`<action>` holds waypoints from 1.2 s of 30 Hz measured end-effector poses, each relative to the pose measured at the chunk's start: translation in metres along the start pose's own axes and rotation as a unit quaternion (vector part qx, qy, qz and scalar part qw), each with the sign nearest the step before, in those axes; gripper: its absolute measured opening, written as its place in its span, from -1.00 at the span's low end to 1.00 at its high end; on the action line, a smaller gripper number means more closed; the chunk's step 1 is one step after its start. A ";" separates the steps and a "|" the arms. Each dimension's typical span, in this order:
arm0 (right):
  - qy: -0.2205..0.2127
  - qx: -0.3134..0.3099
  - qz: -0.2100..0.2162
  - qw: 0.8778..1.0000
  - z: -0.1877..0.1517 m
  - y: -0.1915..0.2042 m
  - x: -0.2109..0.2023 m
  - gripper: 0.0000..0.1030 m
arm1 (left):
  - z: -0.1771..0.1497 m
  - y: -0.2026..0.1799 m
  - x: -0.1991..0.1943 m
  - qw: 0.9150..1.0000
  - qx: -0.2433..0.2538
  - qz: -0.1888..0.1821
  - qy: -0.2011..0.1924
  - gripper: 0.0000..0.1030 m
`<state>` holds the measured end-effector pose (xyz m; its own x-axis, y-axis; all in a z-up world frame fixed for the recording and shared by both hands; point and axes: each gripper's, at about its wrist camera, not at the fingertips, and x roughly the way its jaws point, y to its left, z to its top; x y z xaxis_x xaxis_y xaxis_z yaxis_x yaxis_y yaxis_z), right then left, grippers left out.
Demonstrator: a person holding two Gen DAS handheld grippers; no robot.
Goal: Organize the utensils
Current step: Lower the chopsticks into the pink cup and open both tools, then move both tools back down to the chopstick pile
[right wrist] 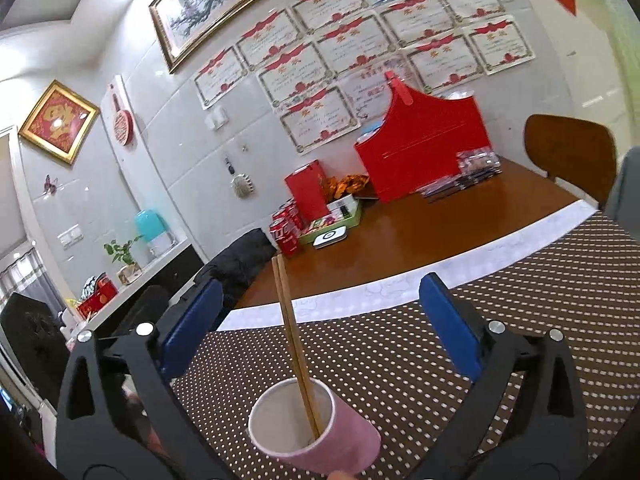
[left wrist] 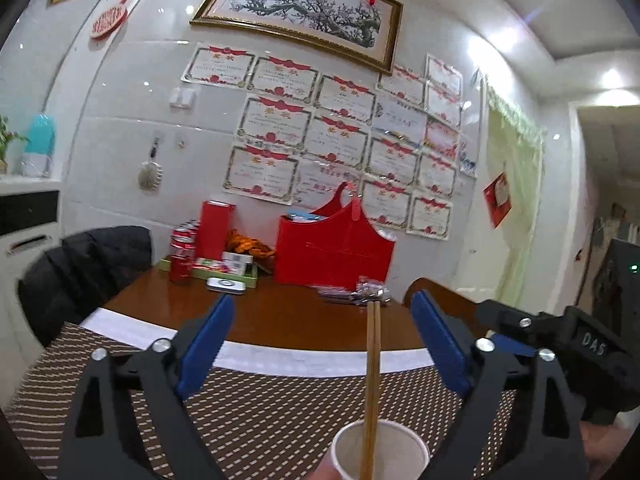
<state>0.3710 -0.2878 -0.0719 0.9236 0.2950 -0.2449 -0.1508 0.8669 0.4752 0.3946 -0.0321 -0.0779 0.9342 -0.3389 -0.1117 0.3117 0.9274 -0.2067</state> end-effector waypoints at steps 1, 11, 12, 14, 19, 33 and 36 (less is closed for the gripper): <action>0.001 0.003 -0.004 1.000 0.002 0.000 -0.009 0.88 | 0.003 -0.002 -0.005 1.000 0.002 0.006 0.003 0.80; 0.005 -0.013 -0.040 0.999 0.007 0.020 -0.081 0.88 | 0.029 -0.025 -0.086 0.994 0.064 0.088 0.020 0.92; 0.008 -0.015 -0.043 0.999 0.007 0.023 -0.086 0.88 | 0.030 -0.027 -0.092 0.993 0.068 0.093 0.022 0.92; 0.014 -0.023 -0.051 0.998 0.005 0.027 -0.101 0.88 | 0.032 -0.031 -0.108 0.991 0.077 0.103 0.030 0.92; 0.025 -0.036 -0.061 0.997 -0.001 0.035 -0.130 0.88 | 0.031 -0.037 -0.141 0.988 0.084 0.116 0.048 0.92; 0.090 -0.102 -0.084 0.987 -0.046 0.055 -0.168 0.88 | 0.004 -0.044 -0.182 0.977 0.087 0.144 0.129 0.92; 0.109 -0.107 -0.086 0.985 -0.059 0.054 -0.167 0.88 | -0.012 -0.041 -0.184 0.973 0.090 0.148 0.154 0.92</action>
<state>0.1879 -0.2662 -0.0552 0.8481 0.1954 -0.4925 -0.0914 0.9695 0.2273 0.2076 -0.0101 -0.0602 0.8998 -0.0576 -0.4324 0.0877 0.9949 0.0500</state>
